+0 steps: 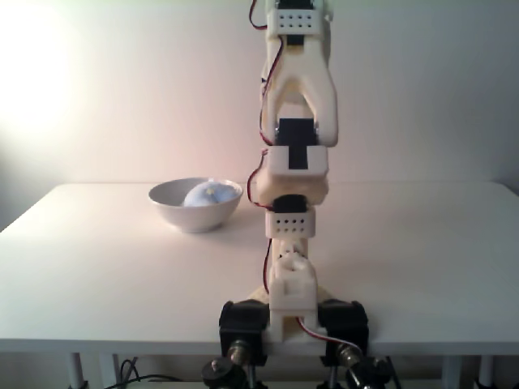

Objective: Grasp a skyblue doll and put it into the bowl.

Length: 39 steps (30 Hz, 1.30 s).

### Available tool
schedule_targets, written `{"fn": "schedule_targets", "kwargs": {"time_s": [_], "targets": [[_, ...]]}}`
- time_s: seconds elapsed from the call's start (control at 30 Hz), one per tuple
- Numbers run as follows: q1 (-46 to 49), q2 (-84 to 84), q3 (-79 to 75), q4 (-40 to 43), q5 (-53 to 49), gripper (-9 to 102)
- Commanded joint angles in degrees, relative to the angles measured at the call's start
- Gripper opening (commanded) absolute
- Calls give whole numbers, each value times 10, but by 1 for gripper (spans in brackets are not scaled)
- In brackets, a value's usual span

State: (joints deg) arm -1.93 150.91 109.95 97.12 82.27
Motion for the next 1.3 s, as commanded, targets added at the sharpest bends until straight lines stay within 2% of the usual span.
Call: {"fn": "schedule_targets", "kwargs": {"time_s": [0.0, 0.2, 0.57, 1.1, 1.27], "targets": [[-4, 48, 64, -35, 2, 21], [-3, 78, 173, -72, 2, 21], [2, 78, 274, -156, 1, 21], [-4, 79, 385, -185, 2, 21], [-3, 100, 435, -235, 2, 21]]}}
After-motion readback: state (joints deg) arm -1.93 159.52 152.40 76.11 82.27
